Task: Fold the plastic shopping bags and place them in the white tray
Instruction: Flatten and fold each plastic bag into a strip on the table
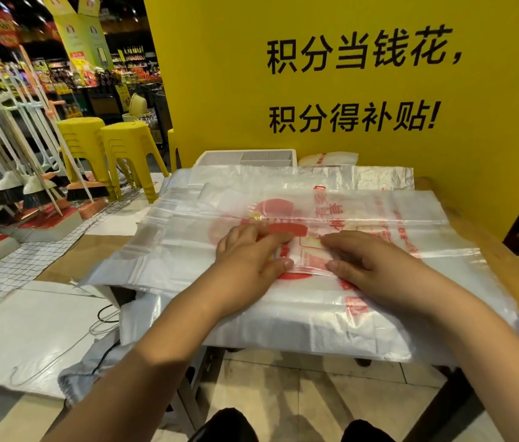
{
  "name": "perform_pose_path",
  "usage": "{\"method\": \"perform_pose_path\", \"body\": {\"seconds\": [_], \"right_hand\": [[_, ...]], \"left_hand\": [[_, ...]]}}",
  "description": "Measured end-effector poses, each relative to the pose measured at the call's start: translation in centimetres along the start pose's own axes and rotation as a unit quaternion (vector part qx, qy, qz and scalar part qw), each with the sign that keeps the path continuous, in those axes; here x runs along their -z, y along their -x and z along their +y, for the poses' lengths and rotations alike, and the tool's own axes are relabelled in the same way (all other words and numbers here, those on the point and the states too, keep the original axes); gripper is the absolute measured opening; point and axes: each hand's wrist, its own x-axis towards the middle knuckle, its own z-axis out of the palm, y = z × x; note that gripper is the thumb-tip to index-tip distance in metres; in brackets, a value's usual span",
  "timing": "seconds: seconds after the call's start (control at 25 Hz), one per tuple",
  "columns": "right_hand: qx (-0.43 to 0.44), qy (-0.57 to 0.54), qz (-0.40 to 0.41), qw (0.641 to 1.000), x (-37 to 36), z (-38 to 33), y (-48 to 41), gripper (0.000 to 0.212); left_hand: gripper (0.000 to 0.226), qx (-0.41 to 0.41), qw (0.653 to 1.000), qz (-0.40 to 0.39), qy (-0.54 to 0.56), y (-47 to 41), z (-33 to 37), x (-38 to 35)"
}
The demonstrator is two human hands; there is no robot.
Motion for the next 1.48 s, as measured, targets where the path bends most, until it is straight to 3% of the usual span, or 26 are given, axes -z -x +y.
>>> {"method": "perform_pose_path", "body": {"seconds": [0.08, 0.2, 0.36, 0.48, 0.56, 0.72, 0.8, 0.88, 0.96, 1.08, 1.2, 1.36, 1.48], "right_hand": [[-0.006, -0.001, 0.013, 1.000, 0.3, -0.4, 0.1, 0.045], [-0.025, -0.040, 0.038, 0.998, 0.2, -0.9, 0.0, 0.041], [-0.063, -0.254, 0.108, 0.959, 0.4, -1.7, 0.2, 0.025], [-0.029, -0.169, 0.169, 0.971, 2.8, -2.2, -0.7, 0.017], [-0.023, -0.137, 0.139, 0.980, 4.2, -2.8, -1.5, 0.020], [-0.072, -0.219, -0.014, 0.973, 6.0, -3.2, -2.9, 0.019], [-0.084, -0.197, -0.101, 0.972, 6.8, -3.2, -3.3, 0.017], [-0.089, -0.181, -0.127, 0.971, 7.6, -2.6, -4.2, 0.012], [-0.111, -0.217, -0.066, 0.968, 8.6, -1.5, -5.7, 0.011], [-0.196, -0.307, 0.096, 0.926, 10.3, 1.0, -9.9, 0.011], [-0.254, -0.297, 0.179, 0.903, 11.2, 2.9, -15.3, 0.018], [-0.276, -0.249, 0.170, 0.913, 10.0, 4.5, -21.9, 0.031], [-0.294, -0.146, 0.157, 0.931, 8.6, 5.7, -24.6, 0.049]], "left_hand": [[0.038, -0.007, 0.999, 0.030, 0.035, 0.1, 0.3, 0.1], [0.027, 0.025, 0.975, 0.048, 0.214, -0.5, 1.3, 0.7], [0.025, 0.038, 0.930, 0.076, 0.359, -1.6, 2.5, 1.7], [0.016, 0.046, 0.920, 0.051, 0.386, -2.7, 2.8, 2.7], [0.011, 0.033, 0.926, 0.034, 0.374, -3.3, 3.1, 3.1], [0.014, 0.009, 0.935, 0.055, 0.350, -4.9, 3.6, 3.4], [0.016, 0.010, 0.947, 0.065, 0.314, -5.4, 3.7, 3.5], [0.014, 0.000, 0.965, 0.098, 0.243, -5.2, 3.2, 3.5], [0.022, -0.022, 0.982, 0.113, 0.149, -3.9, 2.4, 3.5], [0.036, -0.040, 0.997, 0.055, 0.032, -2.0, 1.0, 2.7], [0.040, -0.043, 0.997, 0.046, -0.032, -2.1, -0.1, 0.5], [0.041, -0.046, 0.993, 0.084, -0.065, -2.8, -1.0, -1.8], [0.042, -0.071, 0.990, 0.098, -0.078, -3.4, -1.6, -2.2]]}}
